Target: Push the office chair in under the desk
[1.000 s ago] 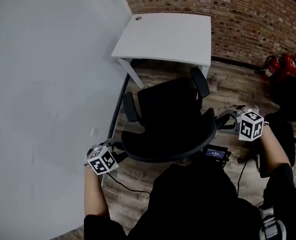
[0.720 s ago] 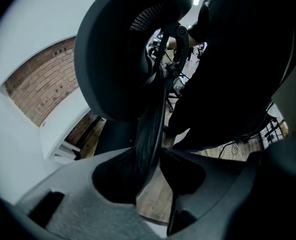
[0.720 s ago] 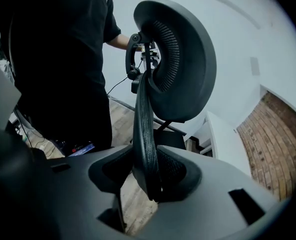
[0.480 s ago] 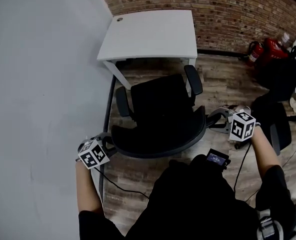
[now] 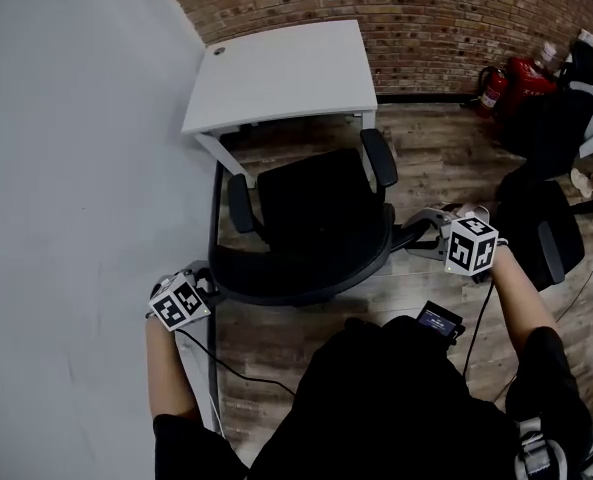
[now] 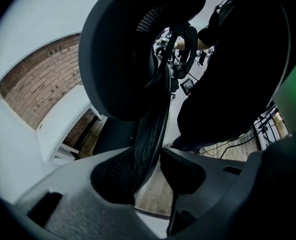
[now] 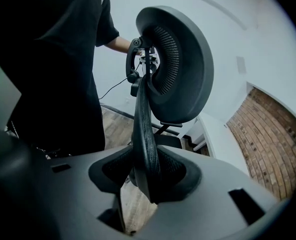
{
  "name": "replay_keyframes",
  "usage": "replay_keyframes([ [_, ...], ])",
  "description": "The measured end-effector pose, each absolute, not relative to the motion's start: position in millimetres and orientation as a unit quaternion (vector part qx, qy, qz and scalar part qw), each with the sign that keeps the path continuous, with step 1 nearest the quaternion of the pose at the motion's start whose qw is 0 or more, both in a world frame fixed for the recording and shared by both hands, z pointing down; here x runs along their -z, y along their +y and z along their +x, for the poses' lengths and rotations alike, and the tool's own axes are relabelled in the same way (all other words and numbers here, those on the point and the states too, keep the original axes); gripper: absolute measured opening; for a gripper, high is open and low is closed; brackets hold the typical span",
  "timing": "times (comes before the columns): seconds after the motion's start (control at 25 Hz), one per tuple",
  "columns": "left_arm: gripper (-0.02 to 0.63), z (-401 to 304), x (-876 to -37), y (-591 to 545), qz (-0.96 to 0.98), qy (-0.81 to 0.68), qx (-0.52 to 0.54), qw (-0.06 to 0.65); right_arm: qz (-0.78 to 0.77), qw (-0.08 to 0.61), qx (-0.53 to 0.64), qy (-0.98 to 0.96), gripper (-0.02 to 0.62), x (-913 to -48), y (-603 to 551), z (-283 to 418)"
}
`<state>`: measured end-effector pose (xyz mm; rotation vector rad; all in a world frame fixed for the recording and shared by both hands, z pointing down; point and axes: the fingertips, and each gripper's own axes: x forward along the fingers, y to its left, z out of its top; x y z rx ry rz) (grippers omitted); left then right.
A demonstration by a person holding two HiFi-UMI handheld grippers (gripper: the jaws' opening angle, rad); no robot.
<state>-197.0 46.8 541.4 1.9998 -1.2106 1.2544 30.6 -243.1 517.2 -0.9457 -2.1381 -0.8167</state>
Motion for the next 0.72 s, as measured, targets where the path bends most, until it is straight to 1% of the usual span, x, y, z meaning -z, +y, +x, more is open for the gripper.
replay_keyframes([
  [0.2, 0.156, -198.8, -537.9, 50.7, 0.735, -0.437, -0.463, 0.234, -0.335, 0.333, 0.308, -0.826, 0.153, -515.3, -234.3, 30.3],
  [0.4, 0.153, -196.9, -537.3, 57.9, 0.74, -0.418, -0.464, 0.251, -0.319, 0.341, 0.3, -0.832, 0.163, -516.4, -228.0, 31.1],
  [0.72, 0.152, -211.6, -536.1, 66.6, 0.745, -0.411, -0.468, 0.241, -0.317, 0.34, 0.3, -0.833, 0.16, -515.4, -213.2, 21.3],
])
